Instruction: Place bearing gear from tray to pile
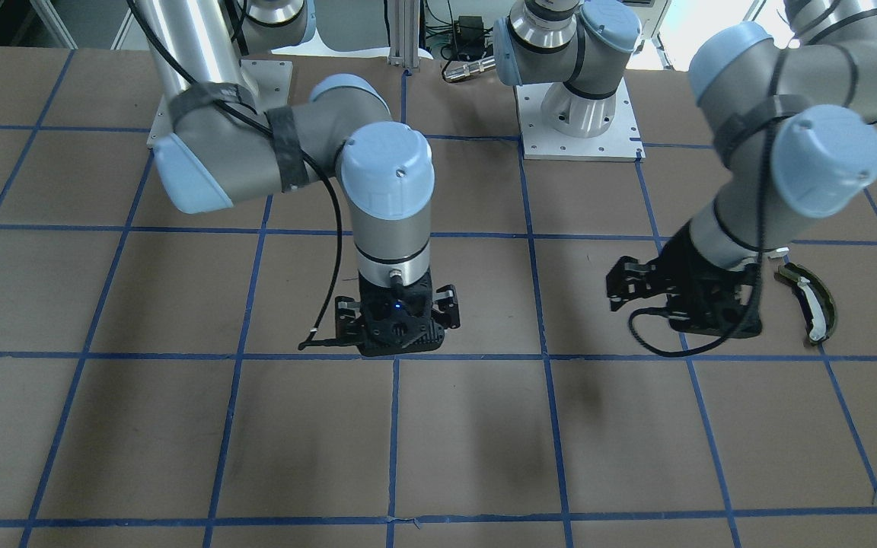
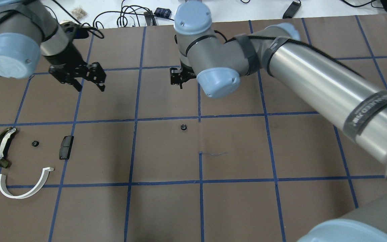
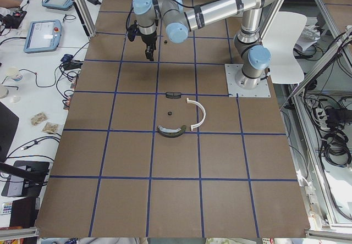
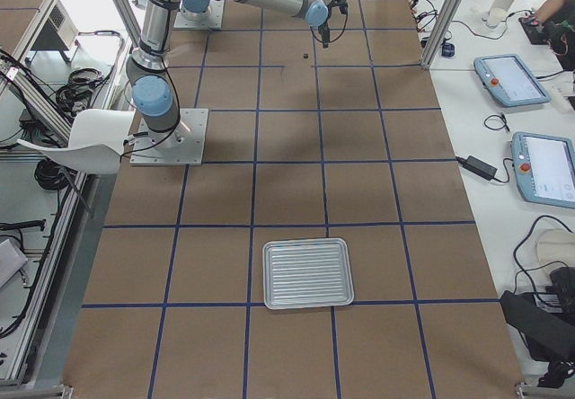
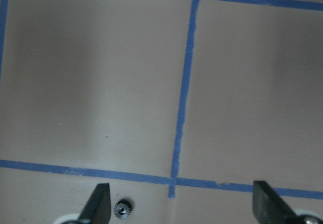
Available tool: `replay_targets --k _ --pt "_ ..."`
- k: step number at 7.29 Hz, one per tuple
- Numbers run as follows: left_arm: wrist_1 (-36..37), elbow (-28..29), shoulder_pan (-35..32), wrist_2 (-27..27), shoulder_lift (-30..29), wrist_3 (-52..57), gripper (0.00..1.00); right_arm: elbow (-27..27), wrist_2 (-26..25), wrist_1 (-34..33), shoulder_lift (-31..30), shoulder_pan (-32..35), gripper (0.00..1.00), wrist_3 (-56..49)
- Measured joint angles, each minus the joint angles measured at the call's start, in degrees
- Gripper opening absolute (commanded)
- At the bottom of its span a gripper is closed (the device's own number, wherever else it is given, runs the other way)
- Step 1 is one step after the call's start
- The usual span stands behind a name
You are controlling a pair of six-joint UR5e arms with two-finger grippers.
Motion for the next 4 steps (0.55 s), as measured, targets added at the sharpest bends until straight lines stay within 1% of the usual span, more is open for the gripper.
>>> replay_targets --k 2,3,4 --pt "7.56 -2.8 -7.16 -0.2 -2.91 -10.97 0.81 -0.9 0.1 14.02 -9.84 -7.57 1.0 -5.16" --pt "12.09 -4.56 -10.49 -0.19 -4.82 -15.1 0.84 -0.79 0.04 18.51 -13.93 -10.81 1.0 -8.44" --pt "16.59 -6.08 -14.22 0.0 -6.99 -19.08 0.84 -0.61 0.12 20.97 -16.71 -12.86 1.0 -10.96"
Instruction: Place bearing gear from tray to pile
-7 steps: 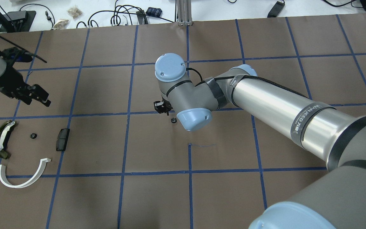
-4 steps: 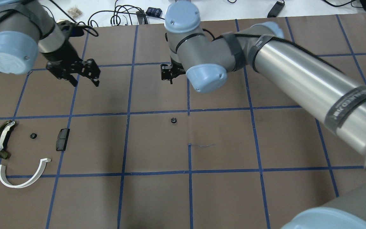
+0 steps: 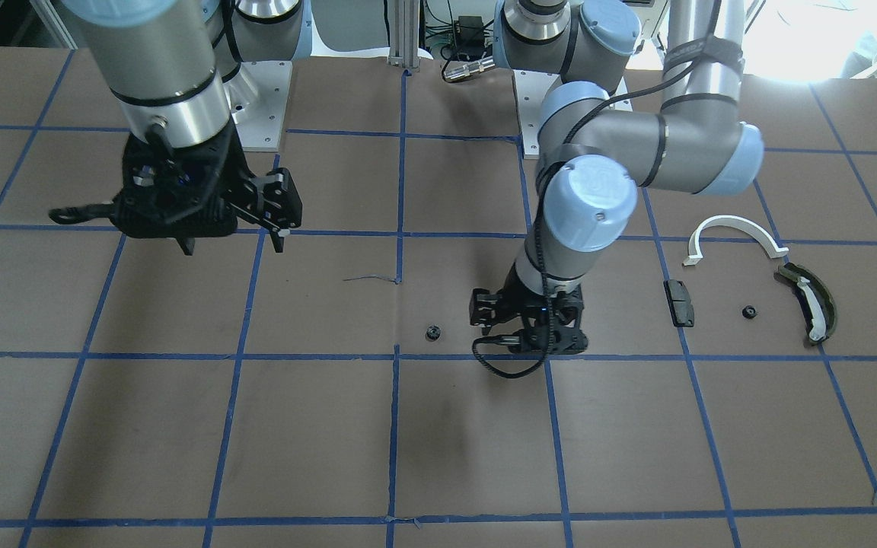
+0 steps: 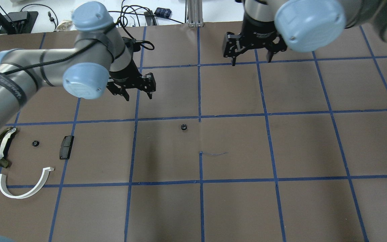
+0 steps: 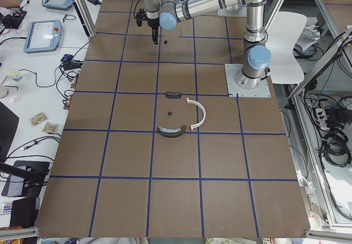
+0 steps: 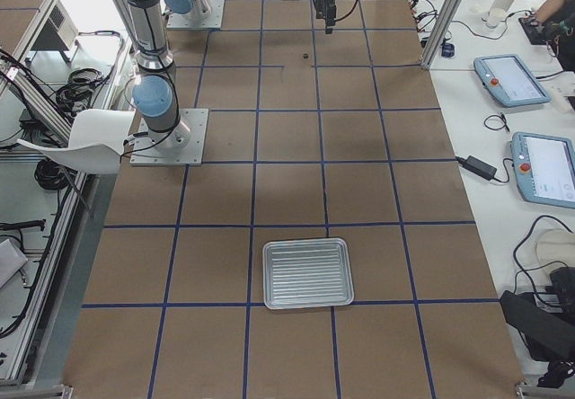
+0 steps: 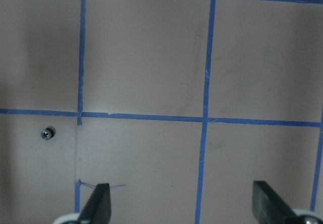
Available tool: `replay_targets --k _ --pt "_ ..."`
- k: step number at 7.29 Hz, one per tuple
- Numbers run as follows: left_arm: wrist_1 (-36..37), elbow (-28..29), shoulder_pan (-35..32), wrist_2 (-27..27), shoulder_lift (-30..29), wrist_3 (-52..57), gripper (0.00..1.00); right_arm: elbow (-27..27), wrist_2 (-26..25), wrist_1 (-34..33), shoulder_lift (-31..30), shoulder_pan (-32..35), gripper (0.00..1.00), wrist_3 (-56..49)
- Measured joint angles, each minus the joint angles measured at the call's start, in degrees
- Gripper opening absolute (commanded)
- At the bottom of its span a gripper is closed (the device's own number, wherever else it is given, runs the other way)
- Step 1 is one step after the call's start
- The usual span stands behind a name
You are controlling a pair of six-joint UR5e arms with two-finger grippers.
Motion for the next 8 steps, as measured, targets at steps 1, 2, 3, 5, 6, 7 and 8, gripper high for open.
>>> replay_targets --k 1,2,3,5,6,7,8 --pt "3.86 -1.41 -3.11 0.34 -2.12 -2.93 0.84 0.23 0.01 1.44 -1.61 -1.04 1.0 -1.16" --pt "6.25 -2.83 -5.03 0.58 -3.86 -4.66 0.85 0.4 -0.18 2.06 -2.54 -1.71 1.0 -1.54" --pt "8.54 -4.53 -6.55 0.67 -5.14 -6.01 0.86 0.66 -0.29 2.52 -3.37 -2.16 1.0 -1.62" --pt "13.8 -6.74 -8.69 0.73 -6.75 -7.33 0.84 2.8 -0.14 2.36 -5.08 -2.89 1.0 -1.71" --pt "15.0 -6.79 -9.0 0.78 -7.33 -7.41 0.7 3.61 0.06 1.76 -5.56 -3.04 1.0 -1.71" --pt "15.49 -6.66 -9.17 0.95 -7.71 -7.29 0.46 4.01 0.13 1.11 -5.78 -3.12 1.0 -1.76" --pt "15.68 -6.66 -9.23 1.17 -8.1 -7.09 0.0 4.21 0.14 0.76 -5.89 -3.18 1.0 -1.75"
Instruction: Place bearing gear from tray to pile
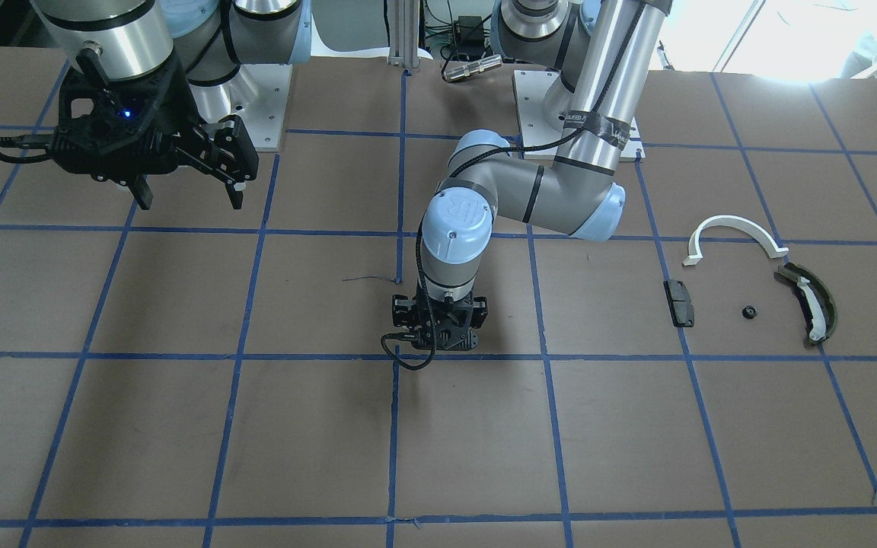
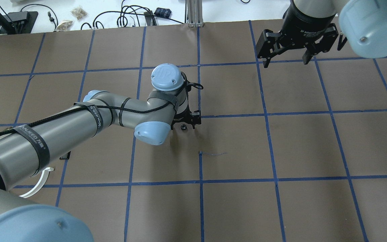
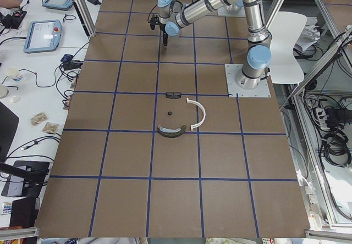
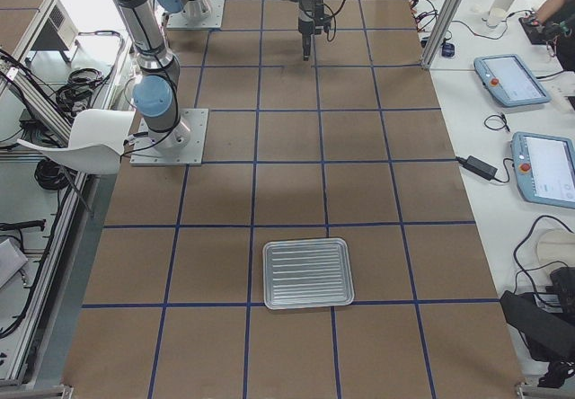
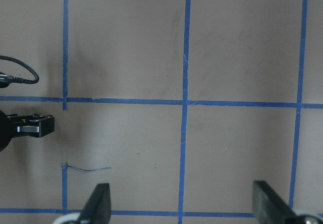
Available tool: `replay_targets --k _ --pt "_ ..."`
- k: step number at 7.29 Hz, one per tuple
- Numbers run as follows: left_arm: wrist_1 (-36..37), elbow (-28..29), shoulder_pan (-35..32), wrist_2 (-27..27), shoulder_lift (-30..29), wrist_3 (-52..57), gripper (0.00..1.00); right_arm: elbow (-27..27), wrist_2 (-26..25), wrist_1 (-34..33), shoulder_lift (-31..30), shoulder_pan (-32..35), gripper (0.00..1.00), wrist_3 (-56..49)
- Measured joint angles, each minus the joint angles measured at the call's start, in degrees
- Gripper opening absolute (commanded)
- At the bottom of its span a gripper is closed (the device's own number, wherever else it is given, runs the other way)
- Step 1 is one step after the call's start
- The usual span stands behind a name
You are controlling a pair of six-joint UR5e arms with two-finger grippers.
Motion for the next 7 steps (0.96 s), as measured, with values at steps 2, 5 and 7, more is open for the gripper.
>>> replay_targets --k 2,5,7 --pt "-0.41 -0.05 -0.18 1.13 0.21 0.24 0.0 0.08 -0.09 -0.1 -0.06 -0.07 1.0 -0.05" --pt "-0.34 0.27 0.34 4.91 1.8 3.46 0.0 0.1 -0.65 -0.04 -0.07 -0.08 1.0 -0.17" --pt "-2.37 0.57 5.57 6.8 5.2 9.54 0.0 0.16 -0.37 -0.08 -0.07 -0.08 1.0 -0.13"
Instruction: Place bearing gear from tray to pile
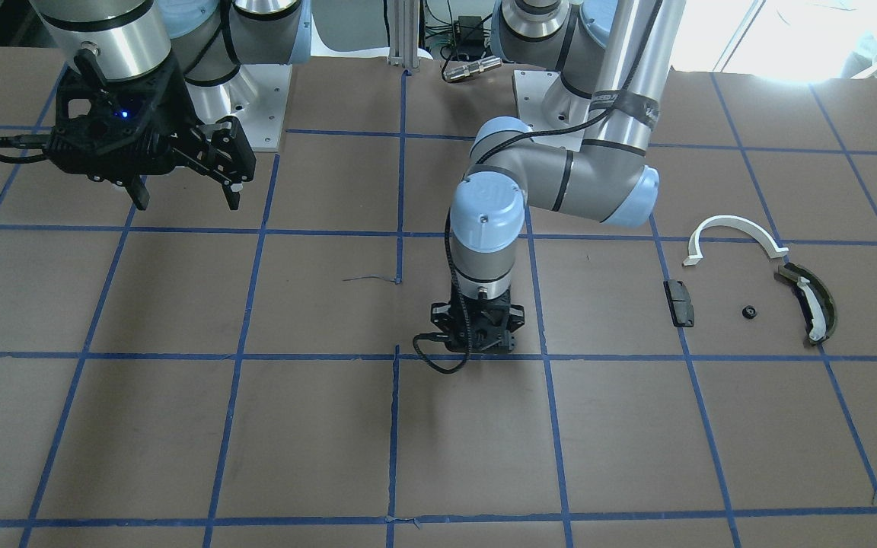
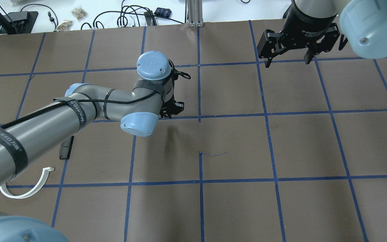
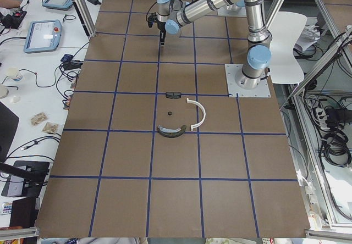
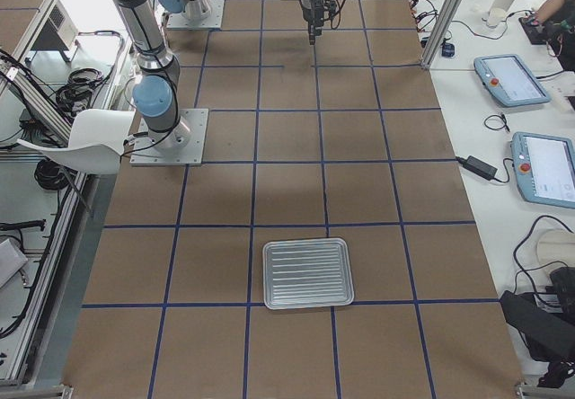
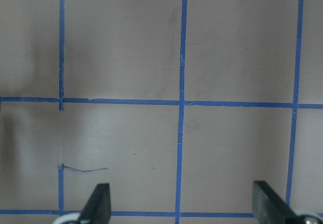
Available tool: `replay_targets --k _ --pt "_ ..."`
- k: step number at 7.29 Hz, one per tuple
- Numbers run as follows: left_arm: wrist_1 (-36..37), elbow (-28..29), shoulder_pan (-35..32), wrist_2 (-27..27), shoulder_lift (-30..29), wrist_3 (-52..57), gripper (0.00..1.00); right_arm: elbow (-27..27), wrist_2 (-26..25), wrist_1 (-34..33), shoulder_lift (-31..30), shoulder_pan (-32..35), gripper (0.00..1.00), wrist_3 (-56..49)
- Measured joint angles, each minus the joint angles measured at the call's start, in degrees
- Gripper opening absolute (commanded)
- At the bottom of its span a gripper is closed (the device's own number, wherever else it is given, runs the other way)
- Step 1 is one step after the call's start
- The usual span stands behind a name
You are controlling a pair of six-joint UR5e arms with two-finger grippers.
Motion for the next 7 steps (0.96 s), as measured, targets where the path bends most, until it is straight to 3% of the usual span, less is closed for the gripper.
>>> replay_targets --k 3,7 --pt "-6.62 -1.25 16.37 0.25 7.43 24.42 0.0 0.03 0.17 0.28 -0.12 0.01 1.0 0.01" --pt "-6.54 -6.17 40.12 -2.75 9.27 55.84 0.0 -2.06 0.48 1.26 -0.13 -0.78 1.0 0.15"
